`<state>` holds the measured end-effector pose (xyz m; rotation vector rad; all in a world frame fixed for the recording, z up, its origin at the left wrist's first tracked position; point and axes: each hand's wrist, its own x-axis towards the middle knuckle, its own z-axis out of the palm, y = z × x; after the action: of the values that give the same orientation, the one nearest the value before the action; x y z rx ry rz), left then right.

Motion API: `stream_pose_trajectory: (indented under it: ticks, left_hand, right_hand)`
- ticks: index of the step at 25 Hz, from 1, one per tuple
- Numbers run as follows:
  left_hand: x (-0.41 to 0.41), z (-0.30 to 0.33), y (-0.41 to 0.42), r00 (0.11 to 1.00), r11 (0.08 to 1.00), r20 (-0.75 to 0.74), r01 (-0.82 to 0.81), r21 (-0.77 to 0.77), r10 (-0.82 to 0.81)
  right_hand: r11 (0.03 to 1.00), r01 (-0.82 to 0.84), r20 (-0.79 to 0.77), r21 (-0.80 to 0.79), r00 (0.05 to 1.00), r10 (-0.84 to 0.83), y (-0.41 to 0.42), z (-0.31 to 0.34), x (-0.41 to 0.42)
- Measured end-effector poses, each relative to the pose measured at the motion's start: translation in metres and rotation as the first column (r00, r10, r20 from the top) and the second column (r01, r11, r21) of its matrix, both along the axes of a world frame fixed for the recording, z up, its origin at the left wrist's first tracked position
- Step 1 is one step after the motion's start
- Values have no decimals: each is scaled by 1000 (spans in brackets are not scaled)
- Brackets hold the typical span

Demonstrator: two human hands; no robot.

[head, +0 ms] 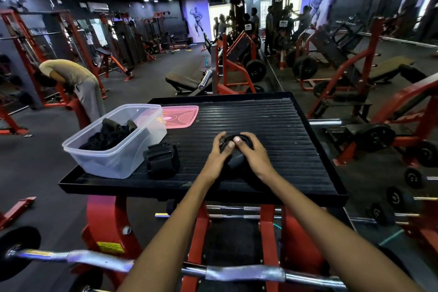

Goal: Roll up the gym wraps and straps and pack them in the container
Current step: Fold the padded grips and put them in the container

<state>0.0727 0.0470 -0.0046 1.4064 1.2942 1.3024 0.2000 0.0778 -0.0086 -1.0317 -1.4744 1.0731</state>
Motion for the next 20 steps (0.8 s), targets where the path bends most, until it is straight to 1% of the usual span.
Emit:
stream_pose_trajectory:
  ticks: [2, 4, 5, 6, 7, 8, 10, 11, 13, 15, 17, 18, 19, 20]
  left_hand:
    - [-1, -3, -1, 991, 997, -110, 77, 16, -75]
    - [-2, -4, -1, 978, 996, -192, 85, 22, -80]
    - [-3, -4, 0, 982, 997, -175, 75, 16, -71]
    - [-4, -3, 0, 990, 999, -127, 55, 5, -54]
    - [-5, -3, 0, 999, 999, -42, 27, -17, -28]
    - [-7, -2, 0, 997, 999, 76, 4, -48, 0]
    - [-7, 3, -2, 937, 990, 345, -12, -138, 60]
    - [-6, 7, -4, 900, 985, 427, -7, -173, 82]
    - [-5, 10, -4, 877, 980, 465, -31, -197, 121]
    - [-4, 10, -2, 872, 981, 468, -64, -184, 144]
    - [-1, 8, -1, 850, 987, 507, -82, -137, 141]
    - [0, 8, -2, 827, 991, 547, -88, -102, 130]
    - [0, 9, -2, 803, 992, 582, -100, -81, 128]
    - [-2, 10, -3, 803, 988, 576, -134, -74, 152]
  right_hand:
    - [997, 7, -97, -82, 995, -15, 0, 5, 1]
    - [976, -113, -195, -185, 978, 76, -3, 12, 4]
    - [947, -210, -258, -244, 955, 145, -4, 15, 6]
    - [910, -298, -306, -289, 929, 208, -4, 17, 10]
    - [875, -373, -346, -308, 901, 262, -4, 18, 14]
    - [852, -425, -360, -307, 880, 310, -4, 18, 17]
    - [830, -491, -343, -264, 852, 395, -6, 17, 18]
    - [835, -492, -329, -246, 853, 405, -7, 16, 17]
    - [862, -450, -281, -235, 880, 383, -10, 14, 14]
    - [906, -379, -167, -191, 922, 350, -11, 11, 12]
    - [968, -250, 77, -34, 965, 252, -11, 7, 13]
    - [977, -205, 179, 59, 965, 191, -12, 6, 12]
    - [972, -193, 256, 136, 954, 154, -15, 7, 11]
    - [957, -211, 321, 196, 937, 141, -18, 7, 8]
